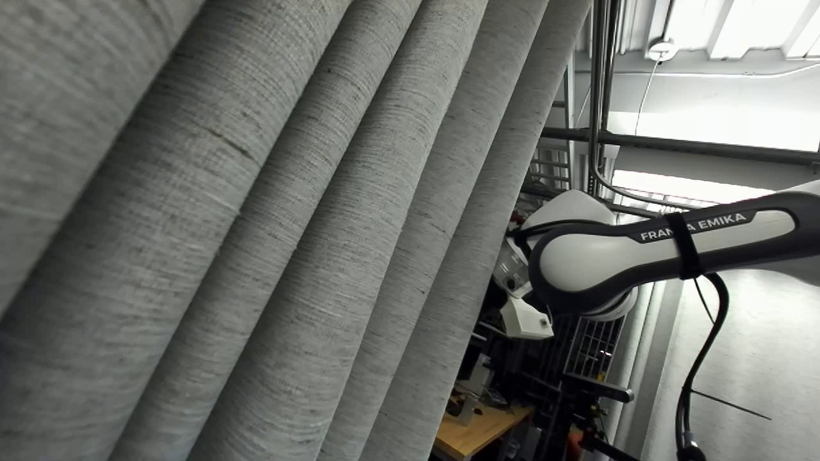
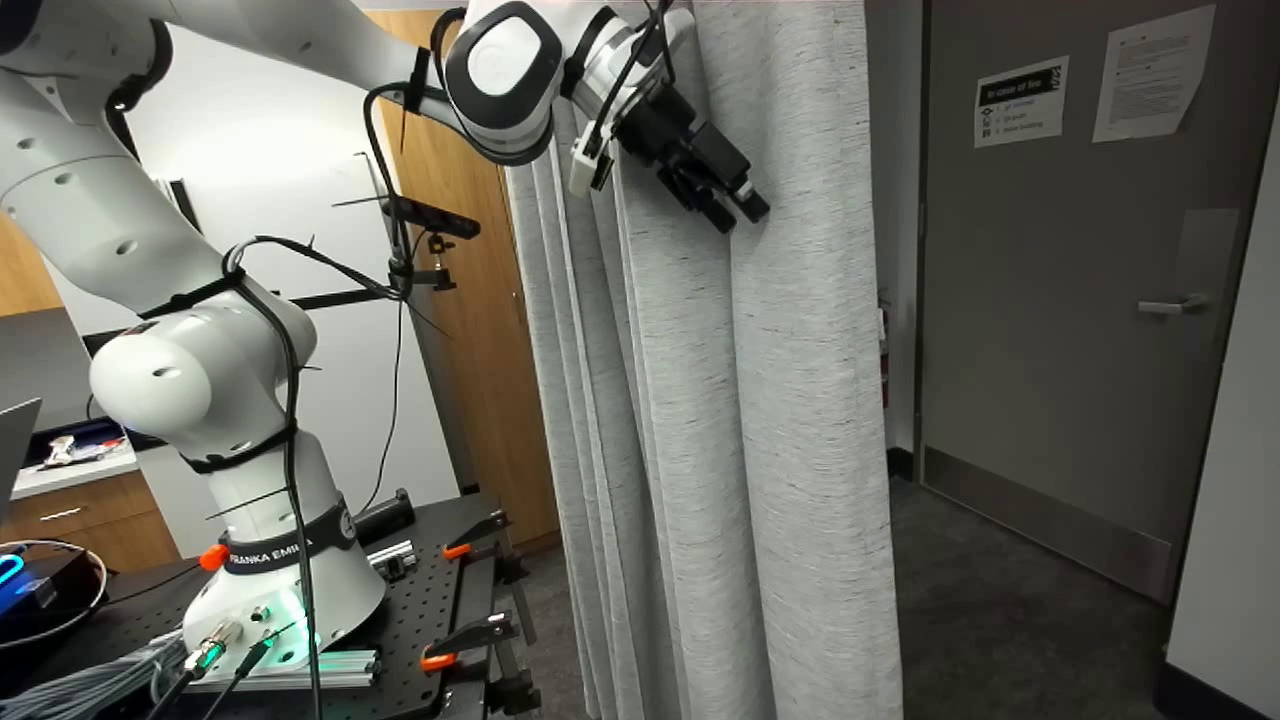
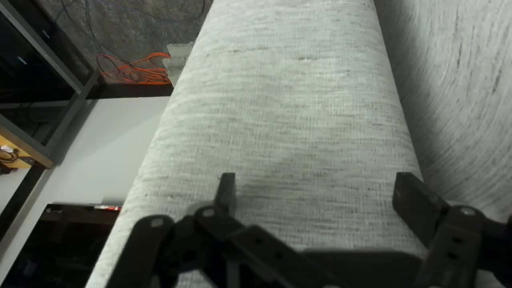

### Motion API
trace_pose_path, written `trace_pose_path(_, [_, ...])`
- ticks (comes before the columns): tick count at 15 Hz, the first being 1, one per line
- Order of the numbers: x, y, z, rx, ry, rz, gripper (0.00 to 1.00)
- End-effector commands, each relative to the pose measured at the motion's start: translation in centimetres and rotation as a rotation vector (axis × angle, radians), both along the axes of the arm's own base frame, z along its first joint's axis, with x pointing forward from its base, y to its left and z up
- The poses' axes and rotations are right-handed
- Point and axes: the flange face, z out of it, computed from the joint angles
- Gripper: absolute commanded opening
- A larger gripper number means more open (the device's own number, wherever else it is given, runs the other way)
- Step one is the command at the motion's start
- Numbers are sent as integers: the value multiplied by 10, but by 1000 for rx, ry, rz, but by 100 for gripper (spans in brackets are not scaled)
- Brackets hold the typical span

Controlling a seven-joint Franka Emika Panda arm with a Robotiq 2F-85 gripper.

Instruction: Open the curtain to the left

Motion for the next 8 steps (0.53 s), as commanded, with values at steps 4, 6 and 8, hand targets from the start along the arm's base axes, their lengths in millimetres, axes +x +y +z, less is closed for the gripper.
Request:
trace_pose_path(4, [-4, -51, 30, 65, -228, -161, 100])
trace_pose_path(6, [-7, -61, 34, 56, -277, -198, 100])
trace_pose_path(8, [-8, -68, 36, 48, -306, -225, 100])
